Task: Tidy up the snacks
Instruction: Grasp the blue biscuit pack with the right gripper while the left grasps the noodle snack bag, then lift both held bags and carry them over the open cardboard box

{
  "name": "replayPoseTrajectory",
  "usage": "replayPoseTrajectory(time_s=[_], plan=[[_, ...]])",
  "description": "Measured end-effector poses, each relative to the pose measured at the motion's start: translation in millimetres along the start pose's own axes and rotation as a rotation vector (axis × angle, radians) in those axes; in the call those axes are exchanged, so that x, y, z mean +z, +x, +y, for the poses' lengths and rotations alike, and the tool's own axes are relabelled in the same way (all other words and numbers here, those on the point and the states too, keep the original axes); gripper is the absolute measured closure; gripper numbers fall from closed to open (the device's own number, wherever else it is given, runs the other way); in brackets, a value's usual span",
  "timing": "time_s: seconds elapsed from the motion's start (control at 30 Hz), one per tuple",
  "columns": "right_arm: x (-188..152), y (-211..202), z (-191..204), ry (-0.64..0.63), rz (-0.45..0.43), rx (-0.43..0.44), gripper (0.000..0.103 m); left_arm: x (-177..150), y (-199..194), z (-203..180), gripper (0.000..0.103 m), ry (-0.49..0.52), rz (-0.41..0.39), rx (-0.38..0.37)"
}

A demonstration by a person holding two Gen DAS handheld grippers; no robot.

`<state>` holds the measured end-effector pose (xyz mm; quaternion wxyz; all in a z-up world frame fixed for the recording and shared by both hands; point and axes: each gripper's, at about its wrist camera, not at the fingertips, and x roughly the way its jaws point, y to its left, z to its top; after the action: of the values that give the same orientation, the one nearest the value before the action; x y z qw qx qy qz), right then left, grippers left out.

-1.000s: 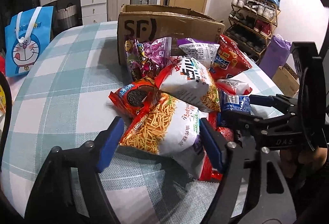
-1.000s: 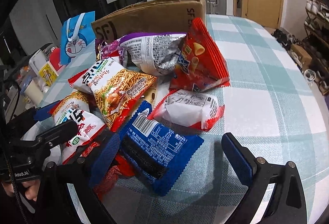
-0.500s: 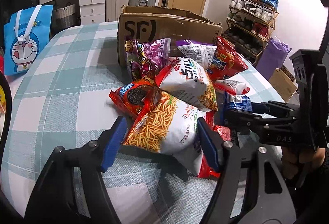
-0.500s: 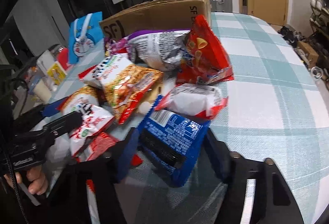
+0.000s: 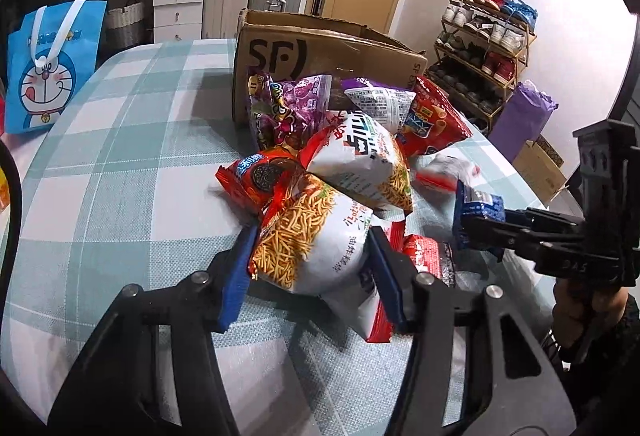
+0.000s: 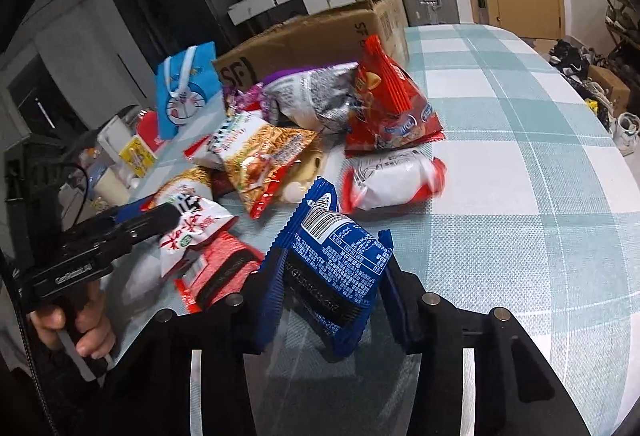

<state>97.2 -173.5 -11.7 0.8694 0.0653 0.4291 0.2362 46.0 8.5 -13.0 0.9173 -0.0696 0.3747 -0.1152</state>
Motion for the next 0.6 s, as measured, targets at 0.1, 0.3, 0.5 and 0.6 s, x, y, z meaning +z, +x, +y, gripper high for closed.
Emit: replayPoseTrajectory(time_s=[0.1, 0.3, 0.5, 0.6], plan=[[-0.9, -4.6, 4.9, -0.017, -0.011, 0.014, 0.058, 2.0, 0.9, 1.5, 0.047, -0.014, 0.005, -0.003], [-0.6, -13.4, 18.7, -0.057, -0.033, 0.035, 0.058, 1.8, 18.4, 2.3, 0.032, -0.020, 0.075, -0.025], [1.3, -16.8, 20.5, -0.062, -0.047, 0.041, 0.058, 0.3, 23.4, -1.4, 0.044, -0.030, 0.066, -0.052], [2.2, -18.9, 19.0, -0.063, -0.056, 0.045, 0.058, -0.2, 18.2, -2.1, 0.050, -0.029, 0.047, -0.048]])
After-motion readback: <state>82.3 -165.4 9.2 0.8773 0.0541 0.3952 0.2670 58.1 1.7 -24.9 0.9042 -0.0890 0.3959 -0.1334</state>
